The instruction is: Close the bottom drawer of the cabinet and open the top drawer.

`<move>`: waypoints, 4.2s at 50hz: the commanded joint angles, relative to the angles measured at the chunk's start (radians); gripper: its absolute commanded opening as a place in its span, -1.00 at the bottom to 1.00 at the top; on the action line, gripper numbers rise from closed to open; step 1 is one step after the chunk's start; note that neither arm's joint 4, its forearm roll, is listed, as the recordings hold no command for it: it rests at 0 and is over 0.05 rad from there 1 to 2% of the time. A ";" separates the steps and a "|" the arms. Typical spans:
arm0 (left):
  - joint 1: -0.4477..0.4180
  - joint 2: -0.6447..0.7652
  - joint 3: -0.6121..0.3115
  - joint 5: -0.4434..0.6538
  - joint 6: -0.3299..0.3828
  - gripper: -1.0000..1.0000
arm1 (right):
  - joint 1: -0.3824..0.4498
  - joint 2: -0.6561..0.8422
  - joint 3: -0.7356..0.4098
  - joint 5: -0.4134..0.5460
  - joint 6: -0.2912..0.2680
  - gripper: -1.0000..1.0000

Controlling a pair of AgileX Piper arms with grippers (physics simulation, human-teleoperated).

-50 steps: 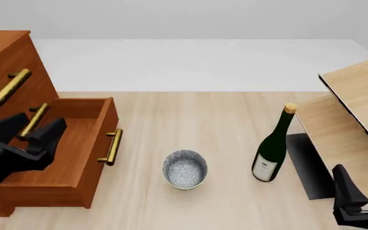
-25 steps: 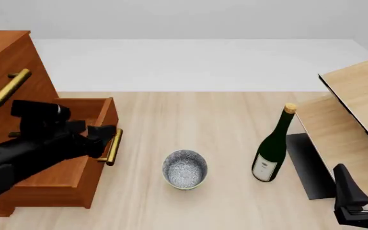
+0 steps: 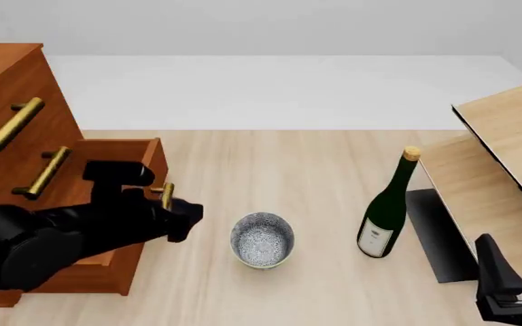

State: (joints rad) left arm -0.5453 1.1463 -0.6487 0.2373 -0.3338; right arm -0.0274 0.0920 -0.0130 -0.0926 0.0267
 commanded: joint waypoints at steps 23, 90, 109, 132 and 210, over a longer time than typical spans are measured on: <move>-0.071 0.168 0.068 -0.030 -0.122 1.00 | 0.001 0.002 0.000 -0.002 0.008 1.00; 0.328 0.222 0.191 -0.038 0.265 1.00 | 0.010 -0.026 -0.002 0.026 0.007 1.00; 0.440 0.244 0.243 -0.079 0.369 1.00 | 0.009 -0.012 -0.001 0.012 0.007 1.00; 0.562 0.221 0.283 -0.095 0.467 1.00 | 0.013 -0.018 -0.001 0.020 0.012 1.00; 0.895 0.088 0.394 -0.132 0.806 1.00 | 0.015 -0.033 -0.003 0.037 0.021 1.00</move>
State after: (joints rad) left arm 0.3152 1.2501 -0.2609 0.1046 0.4450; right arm -0.0119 0.0598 -0.0168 -0.0560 0.0477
